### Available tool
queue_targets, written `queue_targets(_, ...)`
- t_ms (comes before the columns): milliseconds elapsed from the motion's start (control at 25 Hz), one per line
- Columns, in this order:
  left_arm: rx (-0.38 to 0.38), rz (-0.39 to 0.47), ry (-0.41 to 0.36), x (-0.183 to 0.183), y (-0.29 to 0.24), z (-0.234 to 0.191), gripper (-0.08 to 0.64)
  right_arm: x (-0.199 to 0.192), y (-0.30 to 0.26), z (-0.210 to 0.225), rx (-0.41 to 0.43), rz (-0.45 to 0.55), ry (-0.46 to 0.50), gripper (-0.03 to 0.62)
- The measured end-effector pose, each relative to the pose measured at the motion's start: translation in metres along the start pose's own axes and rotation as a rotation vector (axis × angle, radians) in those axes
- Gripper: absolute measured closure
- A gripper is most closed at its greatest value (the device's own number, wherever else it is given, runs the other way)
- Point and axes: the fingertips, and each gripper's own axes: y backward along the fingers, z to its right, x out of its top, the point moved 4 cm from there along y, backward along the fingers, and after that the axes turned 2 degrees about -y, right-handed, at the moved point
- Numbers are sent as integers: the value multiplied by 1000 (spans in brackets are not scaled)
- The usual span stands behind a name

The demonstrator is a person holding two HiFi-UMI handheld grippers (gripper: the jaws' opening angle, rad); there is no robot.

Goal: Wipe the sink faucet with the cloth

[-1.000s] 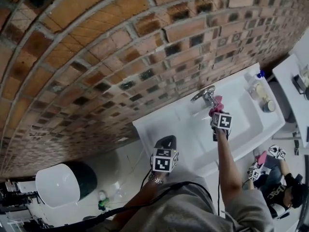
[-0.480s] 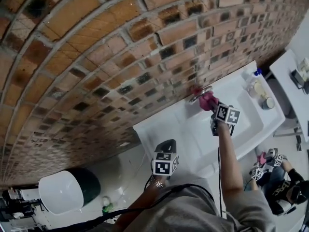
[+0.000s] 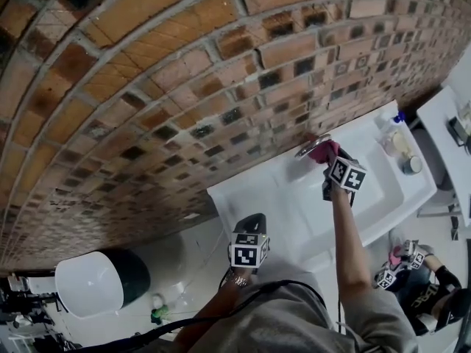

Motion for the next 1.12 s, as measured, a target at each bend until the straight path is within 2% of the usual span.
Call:
queue_targets(200,-11,10,-7,6,-3,7,546,7,26,-46,270,161,-129,505)
queue_targets(320,-17,14,-21,9,-2,12,546,-1,31,-56,386,181,-232,506)
queue_targets(400,-17,16,-23,10,-3,12,546,-9,31,-63,435,163,-237,506)
queue_targets(600,-21,16,-20,12,-7,15,546,-31,26,-75,439,86,-131,506)
queue_targets(800,-32,23,-43,18,-9,22,546,-52,22,-83,418,-32,32,506)
queue_targets(920,-34,19,-51,19,-10,26,546,-65,27,-101,468,-129,177,506)
queue_targets(1000,-36,17,-55,19,-10,29,546,-62,36,-120,515,-103,278,506)
queue_targets(1040,-36,18,-57,20,-10,30,546,-52,40,-126,511,-54,306,506)
queue_targets(1120,-34,24,-58,22,-8,29,546,-21,41,-127,448,57,340,505)
